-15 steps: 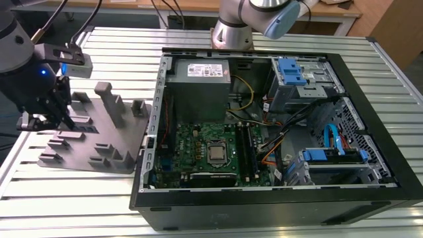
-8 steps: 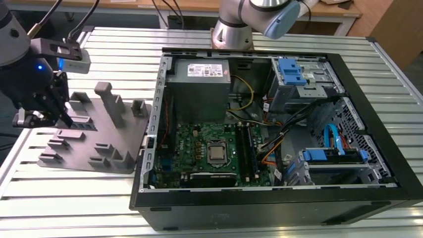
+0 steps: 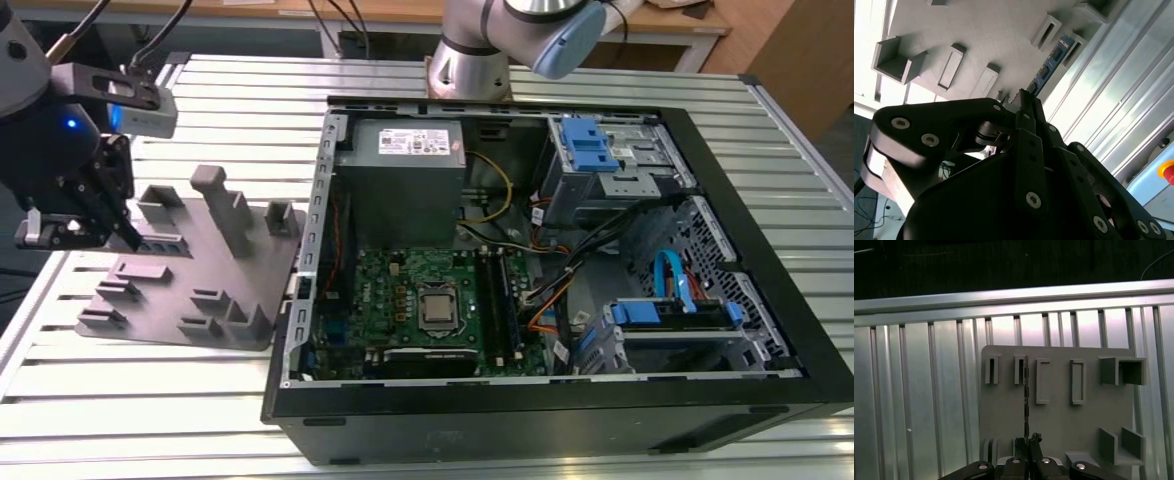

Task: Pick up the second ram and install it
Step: 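Pick up the second ram and move it above second insertion slot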

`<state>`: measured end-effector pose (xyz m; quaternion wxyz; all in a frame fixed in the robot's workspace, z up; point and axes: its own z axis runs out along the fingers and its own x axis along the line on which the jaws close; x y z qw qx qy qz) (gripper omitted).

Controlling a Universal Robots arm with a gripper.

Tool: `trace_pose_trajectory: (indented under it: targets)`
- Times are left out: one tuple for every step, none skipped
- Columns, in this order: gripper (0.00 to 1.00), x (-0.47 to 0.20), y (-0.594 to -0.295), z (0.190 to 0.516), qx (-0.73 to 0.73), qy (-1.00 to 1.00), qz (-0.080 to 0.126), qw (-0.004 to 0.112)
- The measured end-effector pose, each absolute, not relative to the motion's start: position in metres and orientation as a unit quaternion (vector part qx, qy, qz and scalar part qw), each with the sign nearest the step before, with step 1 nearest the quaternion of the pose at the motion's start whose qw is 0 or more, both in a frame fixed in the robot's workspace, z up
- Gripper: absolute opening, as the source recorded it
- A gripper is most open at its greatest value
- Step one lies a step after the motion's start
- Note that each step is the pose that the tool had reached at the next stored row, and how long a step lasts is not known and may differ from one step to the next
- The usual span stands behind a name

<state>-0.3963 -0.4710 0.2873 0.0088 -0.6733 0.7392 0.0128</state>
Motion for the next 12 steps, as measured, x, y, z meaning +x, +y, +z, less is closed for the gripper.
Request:
trace_pose_trajectory:
  targets:
    - [0.11, -0.396, -0.471, 0.289, -0.673, 0.739, 0.013, 0.009]
    - [0.11, -0.396, -0.471, 0.29, -0.673, 0.739, 0.013, 0.009]
    - [0.11, -0.396, -0.471, 0.292, -0.673, 0.739, 0.013, 0.009]
    - [0.11, -0.396, -0.471, 0.294, -0.673, 0.739, 0.013, 0.009]
    - [0.11, -0.396, -0.471, 0.295, -0.673, 0.739, 0.013, 0.009]
    - [0.11, -0.396, -0.471, 0.297, -0.673, 0.739, 0.013, 0.009]
    - [0.11, -0.396, -0.471, 0.298, -0.673, 0.739, 0.013, 0.009]
    - [0.11, -0.396, -0.471, 0.3, -0.673, 0.739, 0.013, 0.009]
    - [0.11, -0.396, -0.471, 0.301, -0.673, 0.739, 0.013, 0.009]
    - [0.11, -0.396, -0.471, 0.302, -0.673, 0.739, 0.013, 0.009]
    - [0.11, -0.396, -0.471, 0.304, -0.673, 0.739, 0.013, 0.009]
    - [0.11, -0.396, -0.471, 0.305, -0.673, 0.739, 0.013, 0.009]
